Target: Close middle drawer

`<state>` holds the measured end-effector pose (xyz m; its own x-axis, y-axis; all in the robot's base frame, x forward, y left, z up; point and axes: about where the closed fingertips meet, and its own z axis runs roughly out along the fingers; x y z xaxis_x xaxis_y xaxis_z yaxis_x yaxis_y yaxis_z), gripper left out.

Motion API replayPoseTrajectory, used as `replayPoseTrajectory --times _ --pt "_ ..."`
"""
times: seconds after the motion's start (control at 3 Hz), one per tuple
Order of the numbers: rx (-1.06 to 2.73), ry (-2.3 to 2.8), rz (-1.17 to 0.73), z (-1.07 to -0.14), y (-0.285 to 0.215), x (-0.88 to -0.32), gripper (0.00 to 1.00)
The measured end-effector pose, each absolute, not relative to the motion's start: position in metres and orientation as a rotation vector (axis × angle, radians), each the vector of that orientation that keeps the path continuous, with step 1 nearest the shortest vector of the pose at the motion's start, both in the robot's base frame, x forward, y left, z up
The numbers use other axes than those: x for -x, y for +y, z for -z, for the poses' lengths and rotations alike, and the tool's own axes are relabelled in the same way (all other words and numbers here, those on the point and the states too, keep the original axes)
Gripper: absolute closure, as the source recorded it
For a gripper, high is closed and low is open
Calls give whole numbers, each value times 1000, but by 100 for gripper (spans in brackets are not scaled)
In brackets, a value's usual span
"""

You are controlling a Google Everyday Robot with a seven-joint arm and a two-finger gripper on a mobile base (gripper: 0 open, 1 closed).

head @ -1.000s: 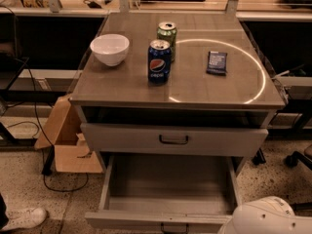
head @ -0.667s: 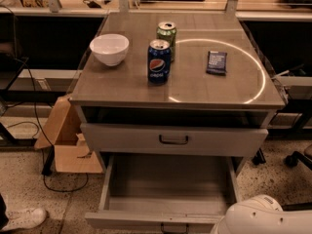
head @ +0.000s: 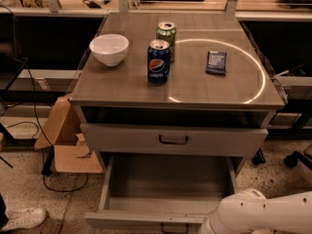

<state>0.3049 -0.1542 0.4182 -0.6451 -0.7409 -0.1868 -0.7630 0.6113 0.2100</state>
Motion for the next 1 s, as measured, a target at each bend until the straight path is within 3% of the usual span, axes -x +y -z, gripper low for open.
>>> replayPoseTrajectory --times 1.0 --pt "1343 2655 -385 -423 -119 -346 100"
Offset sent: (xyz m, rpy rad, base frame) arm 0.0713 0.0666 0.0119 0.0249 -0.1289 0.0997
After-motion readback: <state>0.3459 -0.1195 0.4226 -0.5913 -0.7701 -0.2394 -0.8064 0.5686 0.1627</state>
